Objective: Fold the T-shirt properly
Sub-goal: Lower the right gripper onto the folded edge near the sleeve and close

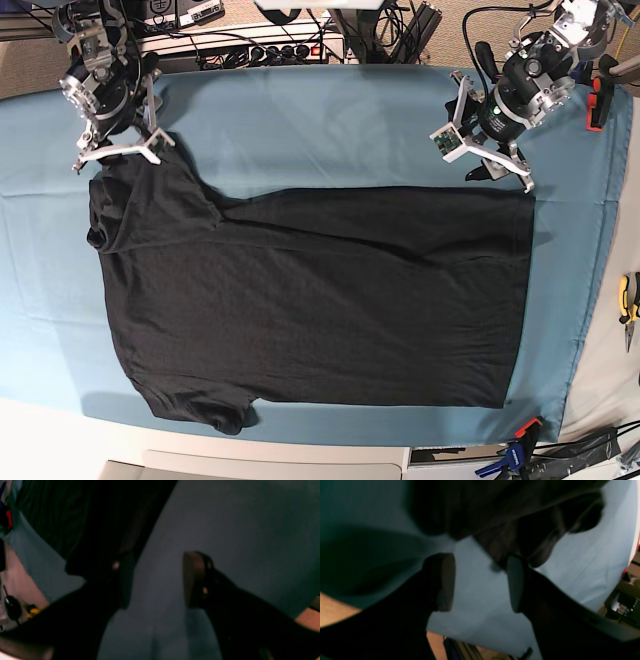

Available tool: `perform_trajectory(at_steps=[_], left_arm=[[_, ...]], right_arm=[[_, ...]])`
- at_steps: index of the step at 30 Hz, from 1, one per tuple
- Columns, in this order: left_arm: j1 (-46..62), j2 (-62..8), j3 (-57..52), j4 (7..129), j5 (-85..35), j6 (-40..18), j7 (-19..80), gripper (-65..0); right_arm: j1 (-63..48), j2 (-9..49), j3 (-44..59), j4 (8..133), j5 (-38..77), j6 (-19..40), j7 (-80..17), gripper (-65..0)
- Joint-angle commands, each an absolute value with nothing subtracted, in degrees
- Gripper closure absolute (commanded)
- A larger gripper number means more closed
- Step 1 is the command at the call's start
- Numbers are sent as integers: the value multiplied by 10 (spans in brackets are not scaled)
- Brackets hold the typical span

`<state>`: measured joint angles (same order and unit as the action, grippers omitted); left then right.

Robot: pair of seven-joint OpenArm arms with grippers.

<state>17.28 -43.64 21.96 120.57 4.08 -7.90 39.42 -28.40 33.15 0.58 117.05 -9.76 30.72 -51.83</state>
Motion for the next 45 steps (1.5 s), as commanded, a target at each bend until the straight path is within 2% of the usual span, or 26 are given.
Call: perform_trajectory(at_steps=[1, 14, 22, 23, 28, 34, 37, 45], left_arm=[[170, -443, 214, 1215, 45, -73, 385, -322], [170, -443, 214, 1215, 45, -73, 385, -322], [170, -443, 214, 1215, 64, -72, 385, -322], [170, -443, 214, 1215, 64, -72, 385, -322], [170, -443, 214, 1215, 64, -72, 385, -322], [170, -443, 214, 1215, 64, -72, 385, -322], [170, -443, 214, 1215, 64, -72, 385, -322], [170, -443, 214, 1215, 64, -72, 385, -322]], right_arm=[[-277, 339, 11, 1178, -102, 302, -512, -331], [-208, 339, -99, 1094, -138, 276, -523, -331], [-206, 329, -103, 1095, -155, 271, -525, -330], [-206, 329, -103, 1095, -156, 271, -526, -318], [-206, 329, -103, 1095, -157, 271, -542, -175], [-206, 329, -103, 1103, -168, 271, -557, -80], [-206, 329, -103, 1126, -177, 269, -557, -45], [-206, 329, -103, 1187, -225, 199, -550, -42]])
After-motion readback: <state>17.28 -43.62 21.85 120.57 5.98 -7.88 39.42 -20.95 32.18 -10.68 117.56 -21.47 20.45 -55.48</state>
